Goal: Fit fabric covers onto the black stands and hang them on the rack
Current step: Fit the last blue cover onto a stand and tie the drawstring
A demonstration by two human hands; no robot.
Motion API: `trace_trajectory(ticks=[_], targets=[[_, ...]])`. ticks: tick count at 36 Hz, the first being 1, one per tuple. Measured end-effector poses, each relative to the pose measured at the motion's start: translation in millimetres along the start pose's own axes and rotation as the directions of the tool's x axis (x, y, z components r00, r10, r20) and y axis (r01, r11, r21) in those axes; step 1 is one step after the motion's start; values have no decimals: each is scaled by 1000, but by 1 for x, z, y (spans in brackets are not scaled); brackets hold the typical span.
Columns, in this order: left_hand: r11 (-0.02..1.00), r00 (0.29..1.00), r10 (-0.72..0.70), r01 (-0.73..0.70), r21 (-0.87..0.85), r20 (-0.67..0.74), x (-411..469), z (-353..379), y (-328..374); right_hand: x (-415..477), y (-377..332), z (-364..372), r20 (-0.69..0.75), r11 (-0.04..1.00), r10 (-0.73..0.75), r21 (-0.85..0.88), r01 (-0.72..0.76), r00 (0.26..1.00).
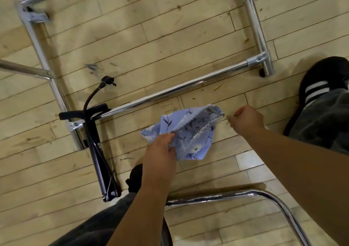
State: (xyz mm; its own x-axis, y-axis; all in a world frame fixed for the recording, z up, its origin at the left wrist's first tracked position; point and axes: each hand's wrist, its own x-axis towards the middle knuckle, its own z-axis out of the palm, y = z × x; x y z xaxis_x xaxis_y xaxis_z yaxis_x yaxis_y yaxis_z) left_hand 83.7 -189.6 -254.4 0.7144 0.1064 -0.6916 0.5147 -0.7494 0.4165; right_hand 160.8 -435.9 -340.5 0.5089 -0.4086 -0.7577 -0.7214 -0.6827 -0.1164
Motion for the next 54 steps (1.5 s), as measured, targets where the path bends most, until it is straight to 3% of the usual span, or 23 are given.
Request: trace_trajectory(ticks=[8,19,29,37,42,54], targets=[[999,1000,-28,28,-21,-8,1,-2,-5,5,-11,-1,5,991,8,-133,-8,1000],[999,999,-41,41,-33,-4,-6,-10,8,-45,-20,-16,-13,948,-13,318,17,1000],[996,1000,0,-1,-87,-13,-48,-29,29,-133,-36,-64,-118,860,-135,479,175,984],[997,997,44,-48,-62,-67,-90,-51,43,-199,-29,-89,-112,833,-318,440,334,941],[993,984,121,-122,1,-132,-106,-66,50,-230,-16,-82,-35,828,-440,371,420,898],[988,981,152,-152,10,-119,-124,-82,46,-253,-2,-79,-67,827,-526,195,528,848]])
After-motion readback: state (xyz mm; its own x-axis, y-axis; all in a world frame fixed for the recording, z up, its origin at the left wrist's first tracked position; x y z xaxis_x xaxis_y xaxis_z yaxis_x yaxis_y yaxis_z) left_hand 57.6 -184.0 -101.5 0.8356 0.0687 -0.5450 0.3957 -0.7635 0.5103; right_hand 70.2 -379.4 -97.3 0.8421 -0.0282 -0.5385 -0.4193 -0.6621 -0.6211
